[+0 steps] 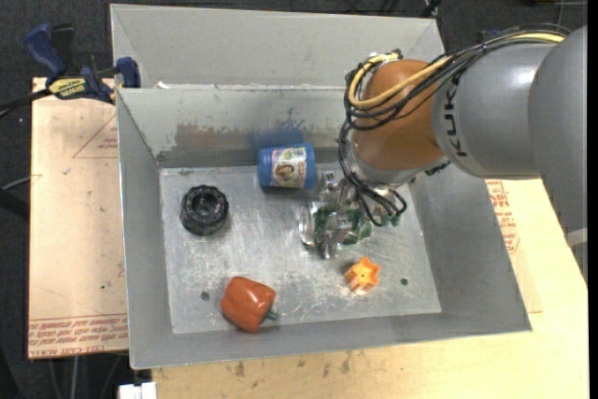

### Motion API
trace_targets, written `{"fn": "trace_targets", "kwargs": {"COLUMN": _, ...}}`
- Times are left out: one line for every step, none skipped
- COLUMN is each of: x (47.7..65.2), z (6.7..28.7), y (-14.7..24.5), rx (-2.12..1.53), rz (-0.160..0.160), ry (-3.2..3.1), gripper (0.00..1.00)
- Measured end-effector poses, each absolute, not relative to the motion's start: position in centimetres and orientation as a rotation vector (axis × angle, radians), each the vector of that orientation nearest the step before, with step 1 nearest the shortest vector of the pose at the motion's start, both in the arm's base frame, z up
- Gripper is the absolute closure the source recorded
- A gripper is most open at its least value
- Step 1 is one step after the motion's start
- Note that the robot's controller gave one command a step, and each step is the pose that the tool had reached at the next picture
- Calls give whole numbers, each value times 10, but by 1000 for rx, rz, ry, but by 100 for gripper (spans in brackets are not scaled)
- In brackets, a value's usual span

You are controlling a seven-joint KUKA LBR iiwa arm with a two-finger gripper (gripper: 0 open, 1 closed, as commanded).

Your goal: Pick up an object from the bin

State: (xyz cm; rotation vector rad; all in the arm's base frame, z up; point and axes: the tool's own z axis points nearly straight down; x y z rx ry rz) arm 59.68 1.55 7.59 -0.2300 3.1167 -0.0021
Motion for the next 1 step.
{"fn": "trace_targets", "kwargs": {"x": 597, "z": 77, "y": 15, "rx": -229, "rz": -2, "ry": 3119, "gripper": 100}}
